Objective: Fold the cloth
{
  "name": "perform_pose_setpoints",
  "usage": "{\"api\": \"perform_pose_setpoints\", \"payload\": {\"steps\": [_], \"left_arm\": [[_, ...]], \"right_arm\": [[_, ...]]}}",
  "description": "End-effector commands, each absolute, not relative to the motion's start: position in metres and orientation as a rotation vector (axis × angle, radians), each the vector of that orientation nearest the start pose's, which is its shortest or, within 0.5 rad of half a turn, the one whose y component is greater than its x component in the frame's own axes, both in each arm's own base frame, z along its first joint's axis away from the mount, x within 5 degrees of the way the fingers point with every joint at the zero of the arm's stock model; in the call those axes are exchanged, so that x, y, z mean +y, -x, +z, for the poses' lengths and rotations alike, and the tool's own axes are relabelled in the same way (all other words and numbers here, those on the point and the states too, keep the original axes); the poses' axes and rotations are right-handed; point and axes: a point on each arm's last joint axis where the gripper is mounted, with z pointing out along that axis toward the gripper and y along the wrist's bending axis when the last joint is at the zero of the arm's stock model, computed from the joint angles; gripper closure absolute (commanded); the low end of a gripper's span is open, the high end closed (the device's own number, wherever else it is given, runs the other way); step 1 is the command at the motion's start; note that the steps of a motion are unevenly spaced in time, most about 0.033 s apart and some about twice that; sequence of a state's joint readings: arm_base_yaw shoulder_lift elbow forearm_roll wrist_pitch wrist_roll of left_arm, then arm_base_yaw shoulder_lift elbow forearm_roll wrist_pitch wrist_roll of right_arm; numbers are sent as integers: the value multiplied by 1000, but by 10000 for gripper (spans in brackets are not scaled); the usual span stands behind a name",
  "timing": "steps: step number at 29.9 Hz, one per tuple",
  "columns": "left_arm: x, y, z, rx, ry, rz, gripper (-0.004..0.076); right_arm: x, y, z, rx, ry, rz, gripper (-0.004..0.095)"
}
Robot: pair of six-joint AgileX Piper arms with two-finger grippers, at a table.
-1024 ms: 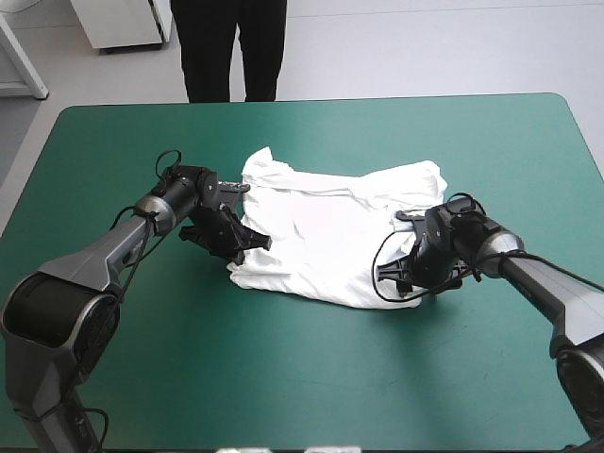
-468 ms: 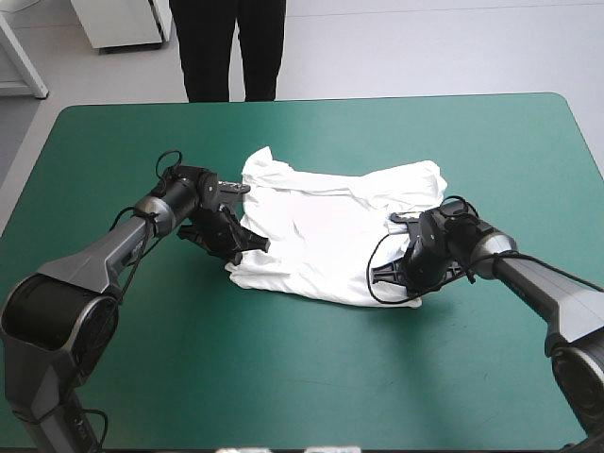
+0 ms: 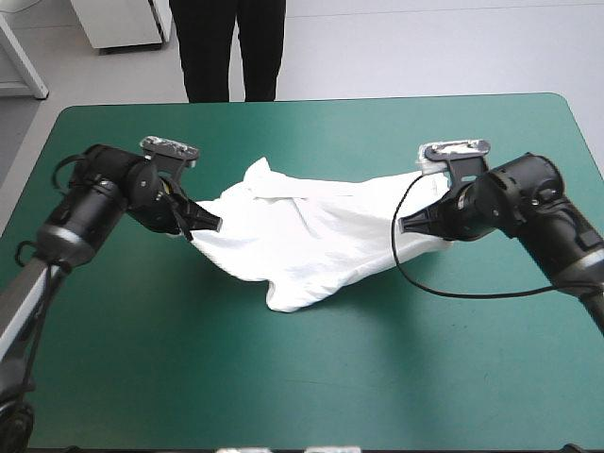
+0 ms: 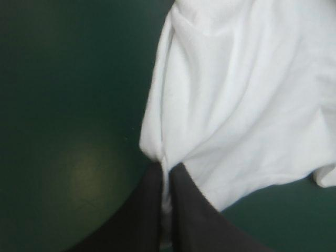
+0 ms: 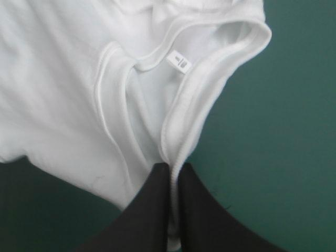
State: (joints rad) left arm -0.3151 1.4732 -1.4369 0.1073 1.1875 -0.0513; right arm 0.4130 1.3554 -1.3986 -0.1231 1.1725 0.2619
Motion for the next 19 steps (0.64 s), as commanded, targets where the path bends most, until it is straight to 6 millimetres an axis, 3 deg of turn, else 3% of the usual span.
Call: {"api": "perform_pose_setpoints", "payload": {"steps": [1, 10, 14, 19], "left_arm": [[-72, -254, 436, 2447, -314, -3, 734], [-46, -175, 582, 1938, -204, -114, 734], [-34, -138, 622, 1747, -177, -145, 734], [-22, -97, 653, 1551, -149, -186, 734]], "right_arm": [[84, -226, 450, 2386, 214, 88, 925], [59, -173, 568, 1970, 187, 181, 925], [44, -138, 611, 1774, 173, 212, 924], [28, -100, 644, 1588, 180, 228, 923]]}}
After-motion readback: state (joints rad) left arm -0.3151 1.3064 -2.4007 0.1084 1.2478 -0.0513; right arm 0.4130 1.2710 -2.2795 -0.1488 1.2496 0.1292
